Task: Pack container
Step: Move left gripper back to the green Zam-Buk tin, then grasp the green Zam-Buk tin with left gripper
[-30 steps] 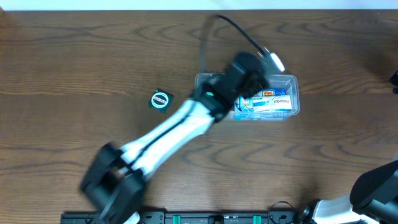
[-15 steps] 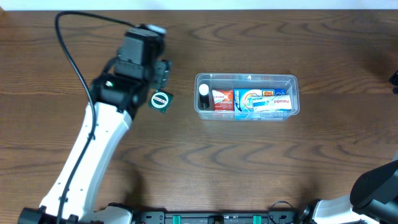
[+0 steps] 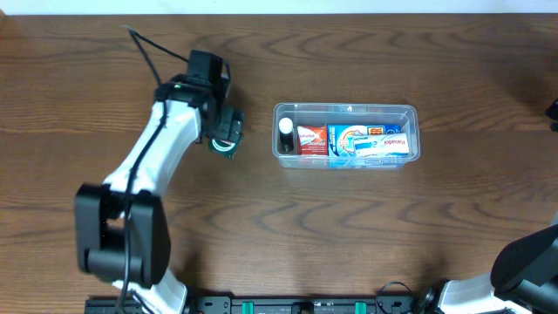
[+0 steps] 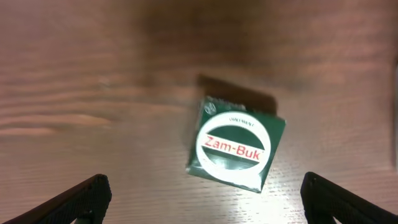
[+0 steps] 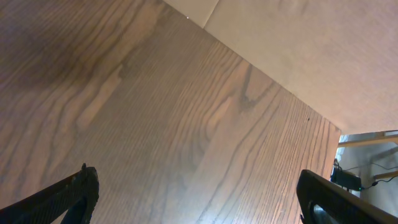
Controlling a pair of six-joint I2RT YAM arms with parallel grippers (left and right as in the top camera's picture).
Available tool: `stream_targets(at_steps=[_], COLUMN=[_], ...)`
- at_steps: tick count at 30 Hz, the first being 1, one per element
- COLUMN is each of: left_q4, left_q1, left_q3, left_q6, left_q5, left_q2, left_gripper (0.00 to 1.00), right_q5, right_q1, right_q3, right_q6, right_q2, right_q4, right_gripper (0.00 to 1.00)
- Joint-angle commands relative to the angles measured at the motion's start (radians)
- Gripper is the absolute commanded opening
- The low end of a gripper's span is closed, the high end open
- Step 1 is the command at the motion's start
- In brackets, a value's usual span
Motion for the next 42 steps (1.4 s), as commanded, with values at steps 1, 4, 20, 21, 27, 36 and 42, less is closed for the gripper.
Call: stream_targets(at_steps=[1,4,20,21,27,36,42], left_q4=[-0.018,-0.031,0.028,0.037,0.068,0.076,0.075], left_q1=[0.003,0.003,0.003,0.003,0.003,0.004,0.004], left_q3=[-0.009,-0.009,-0.009,-0.009,-0.009,-0.009,-0.009], left_q6=[0.042,0.121,0.287,0.287,0.287,0.287,0.275], left_q5=[0.039,0.077,0.150,0.150,0.150,0.150,0.149], left_q2=[0.045,0.076,0.150,0.154,0.177,0.225,0.225], left_gripper=[0.98,0.98,0.98,0.98,0.98,0.98,0.98], right_q5=[0.017,0.017,0.017,0.017,0.017,0.017,0.017], right_q1=[-0.005,-0.005,-0.005,-0.005,-0.005,-0.005,-0.005], right_q3=[0.012,0.012,0.012,0.012,0.012,0.012,0.012], right_q6=[-0.004,-0.004,-0.004,-0.004,-0.004,-0.004,-0.004], right_q2=[-0.014,-0.014,-0.014,-0.014,-0.014,-0.014,-0.014], right_q4=[-0.001,-0.001,-0.001,-0.001,-0.001,-0.001,-0.001], right_gripper=[0.99,0.99,0.99,0.99,0.99,0.99,0.99])
